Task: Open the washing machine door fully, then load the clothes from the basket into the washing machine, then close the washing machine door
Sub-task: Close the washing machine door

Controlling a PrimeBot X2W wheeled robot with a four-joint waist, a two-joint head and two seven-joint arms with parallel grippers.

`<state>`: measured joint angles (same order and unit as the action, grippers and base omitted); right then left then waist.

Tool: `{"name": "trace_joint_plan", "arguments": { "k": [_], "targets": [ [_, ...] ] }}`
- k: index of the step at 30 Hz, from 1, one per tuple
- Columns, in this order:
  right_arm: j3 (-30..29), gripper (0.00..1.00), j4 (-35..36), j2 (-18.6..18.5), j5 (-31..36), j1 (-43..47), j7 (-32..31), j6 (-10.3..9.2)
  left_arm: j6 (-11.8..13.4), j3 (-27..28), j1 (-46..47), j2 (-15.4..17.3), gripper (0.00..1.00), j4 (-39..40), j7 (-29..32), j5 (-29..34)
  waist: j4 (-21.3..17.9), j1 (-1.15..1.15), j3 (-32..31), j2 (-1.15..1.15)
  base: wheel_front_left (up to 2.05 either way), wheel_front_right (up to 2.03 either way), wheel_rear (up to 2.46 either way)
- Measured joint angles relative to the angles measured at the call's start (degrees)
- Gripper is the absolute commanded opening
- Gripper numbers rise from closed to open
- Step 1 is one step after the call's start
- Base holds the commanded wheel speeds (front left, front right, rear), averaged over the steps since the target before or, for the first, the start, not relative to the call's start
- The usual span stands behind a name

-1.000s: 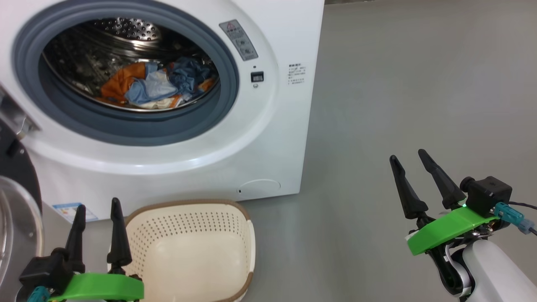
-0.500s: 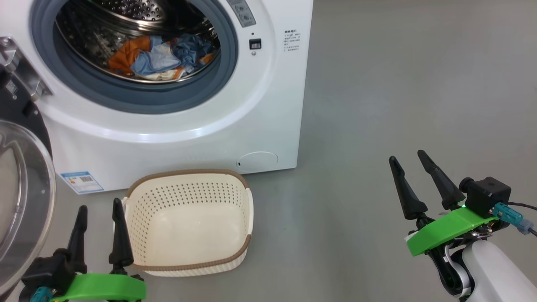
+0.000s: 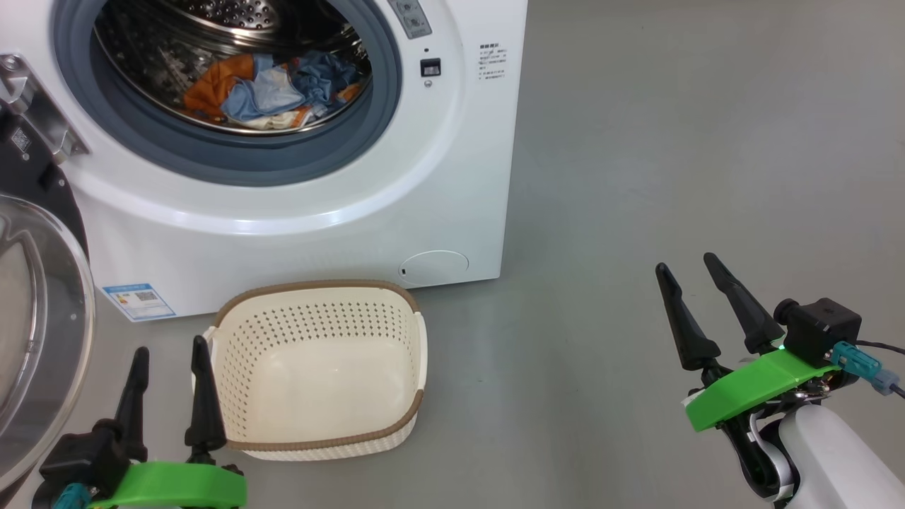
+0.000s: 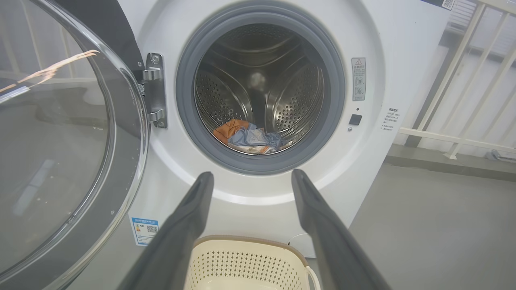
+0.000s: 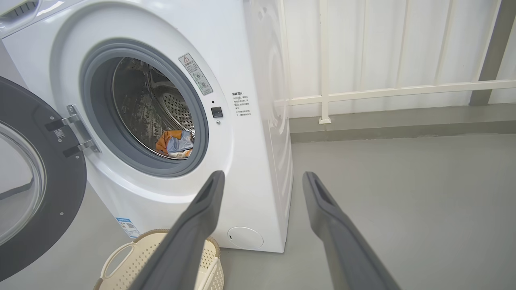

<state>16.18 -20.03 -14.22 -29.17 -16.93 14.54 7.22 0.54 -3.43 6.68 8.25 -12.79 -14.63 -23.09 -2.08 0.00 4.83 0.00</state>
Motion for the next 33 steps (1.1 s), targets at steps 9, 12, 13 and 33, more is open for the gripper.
{"name": "trace_joint_plan", "arguments": {
  "k": [9, 12, 13, 33],
  "targets": [
    [0.02, 1.00, -0.04, 0.00, 0.00, 0.00, 0.00, 0.00, -0.02, 0.16, 0.00, -0.09, 1.00, -0.26, 0.00, 0.15, 0.20, 0.00, -0.16, 0.00, 0.00, 0.00, 0.00],
    [0.03, 1.00, -0.05, 0.00, -0.01, 0.00, 0.00, 0.00, -0.07, 0.20, 0.00, -0.18, 1.00, -0.31, 0.00, 0.16, 0.24, 0.00, -0.20, 0.00, 0.00, 0.00, 0.00],
    [0.03, 1.00, -0.07, 0.00, 0.00, 0.00, 0.00, 0.00, -0.07, 0.21, 0.00, -0.20, 1.00, -0.32, 0.00, 0.16, 0.25, 0.00, -0.21, 0.00, 0.00, 0.00, 0.00],
    [0.08, 1.00, -0.21, 0.01, -0.01, 0.00, 0.00, 0.00, -0.52, 0.45, 0.01, -0.21, 1.00, -0.68, 0.00, 0.58, 1.48, 0.00, -0.71, 0.00, 0.00, 0.00, 0.00]
  ]
}}
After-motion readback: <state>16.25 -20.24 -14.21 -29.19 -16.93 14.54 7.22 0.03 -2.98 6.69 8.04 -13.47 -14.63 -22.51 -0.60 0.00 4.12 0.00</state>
